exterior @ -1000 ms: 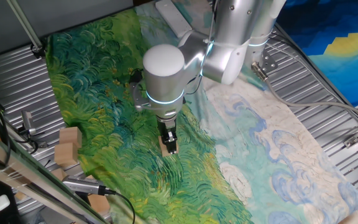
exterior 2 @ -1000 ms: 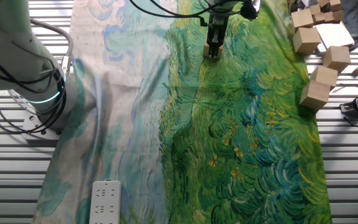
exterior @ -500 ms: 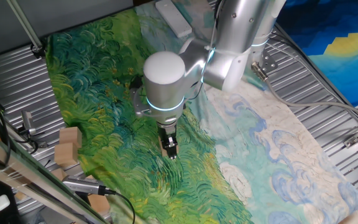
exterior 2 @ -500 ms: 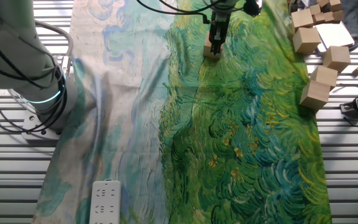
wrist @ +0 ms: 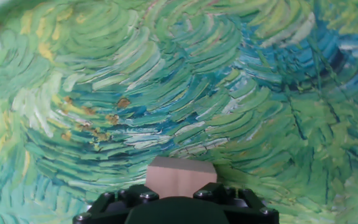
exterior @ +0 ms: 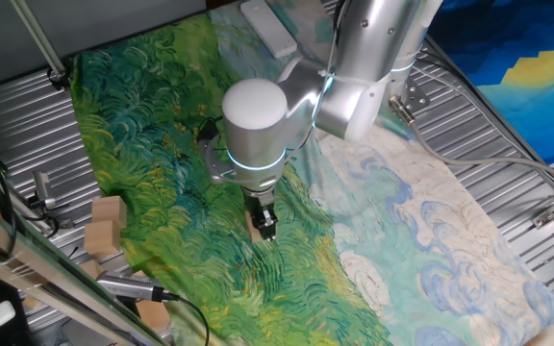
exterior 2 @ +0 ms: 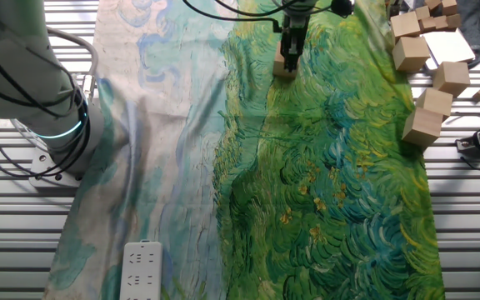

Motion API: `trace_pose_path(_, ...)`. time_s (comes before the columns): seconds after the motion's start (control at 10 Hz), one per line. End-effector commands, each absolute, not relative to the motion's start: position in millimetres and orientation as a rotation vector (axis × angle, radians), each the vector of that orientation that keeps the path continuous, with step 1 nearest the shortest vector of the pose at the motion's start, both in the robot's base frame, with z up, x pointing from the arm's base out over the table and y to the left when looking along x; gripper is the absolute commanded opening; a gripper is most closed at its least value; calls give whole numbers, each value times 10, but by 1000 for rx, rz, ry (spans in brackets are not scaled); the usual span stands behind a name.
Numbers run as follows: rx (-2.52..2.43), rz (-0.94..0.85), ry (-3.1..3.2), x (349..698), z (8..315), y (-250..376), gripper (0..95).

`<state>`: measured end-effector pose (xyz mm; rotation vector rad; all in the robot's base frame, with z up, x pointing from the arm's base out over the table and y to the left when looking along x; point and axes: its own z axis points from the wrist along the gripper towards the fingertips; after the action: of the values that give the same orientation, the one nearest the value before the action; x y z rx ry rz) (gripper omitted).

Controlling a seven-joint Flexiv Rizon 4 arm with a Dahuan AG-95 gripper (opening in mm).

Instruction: Pick up one small block

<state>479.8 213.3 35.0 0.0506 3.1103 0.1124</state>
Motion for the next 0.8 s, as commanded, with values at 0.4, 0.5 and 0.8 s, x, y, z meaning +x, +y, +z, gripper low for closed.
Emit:
trace_pose_path(0.4, 41, 116, 3109, 4785, 396, 2095, 0)
trace_pose_path(0.5, 34, 119, 3109, 4781, 427, 2036, 0)
trace_pose_path(0.8, -78, 120, 3112, 4801, 684, 1606, 0)
